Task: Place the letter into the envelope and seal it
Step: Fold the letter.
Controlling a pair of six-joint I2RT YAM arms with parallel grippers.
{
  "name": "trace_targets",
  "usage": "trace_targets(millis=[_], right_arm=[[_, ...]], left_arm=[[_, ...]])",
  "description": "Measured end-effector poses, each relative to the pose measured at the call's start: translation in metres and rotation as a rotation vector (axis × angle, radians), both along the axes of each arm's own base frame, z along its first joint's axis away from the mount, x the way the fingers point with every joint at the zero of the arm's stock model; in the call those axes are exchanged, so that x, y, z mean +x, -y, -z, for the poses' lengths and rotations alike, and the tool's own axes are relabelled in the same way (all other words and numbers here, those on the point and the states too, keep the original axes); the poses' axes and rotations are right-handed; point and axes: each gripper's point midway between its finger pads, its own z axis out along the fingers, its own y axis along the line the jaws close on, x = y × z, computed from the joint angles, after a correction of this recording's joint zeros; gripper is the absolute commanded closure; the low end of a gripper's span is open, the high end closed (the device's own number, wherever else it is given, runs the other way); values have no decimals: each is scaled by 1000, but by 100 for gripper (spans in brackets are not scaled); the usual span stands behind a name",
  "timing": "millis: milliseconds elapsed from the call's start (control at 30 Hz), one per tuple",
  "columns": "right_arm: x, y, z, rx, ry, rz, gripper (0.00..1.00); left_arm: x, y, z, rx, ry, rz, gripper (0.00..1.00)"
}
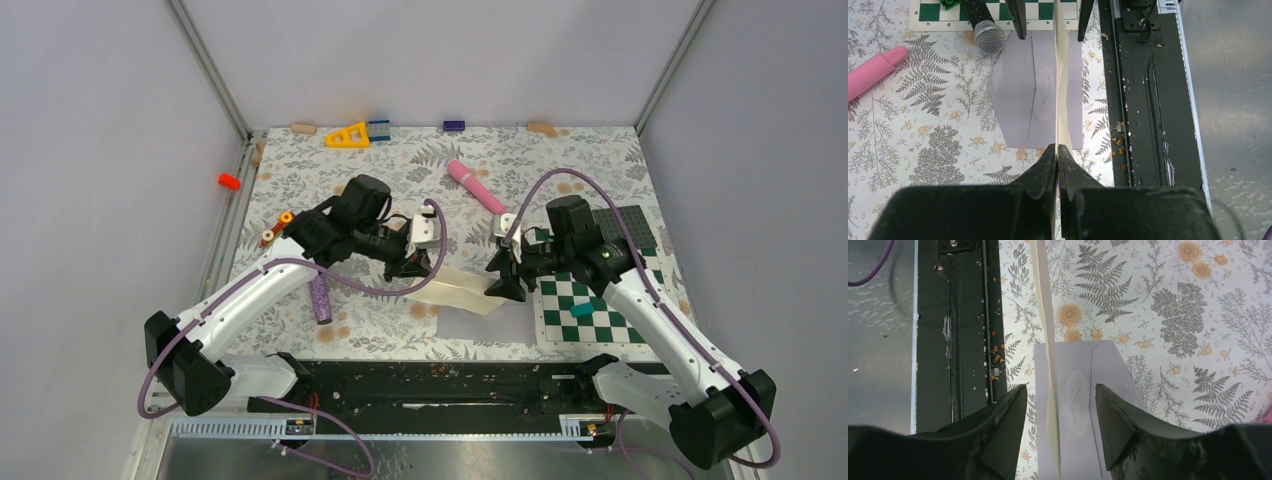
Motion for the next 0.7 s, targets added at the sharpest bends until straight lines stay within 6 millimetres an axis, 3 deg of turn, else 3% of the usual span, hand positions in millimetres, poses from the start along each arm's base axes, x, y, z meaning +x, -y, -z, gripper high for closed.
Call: trace_targets(millis=[133, 333, 467, 533, 700], right_arm=[[-2, -3, 8, -18, -32, -16, 56], [-8, -4, 17, -42, -67, -36, 100], [-10, -4, 17, -46, -68, -46, 100], [-12, -4, 16, -48, -67, -55, 100], [-23, -3, 12, -38, -86, -98, 100]], left_arm=[[-1, 0, 0, 0, 0, 2, 100], [-1, 1, 0, -1, -1, 4, 100], [-1, 0, 0, -1, -1, 4, 99], [-1, 1, 0, -1, -1, 4, 86], [0, 1, 0, 1, 4, -1, 27]])
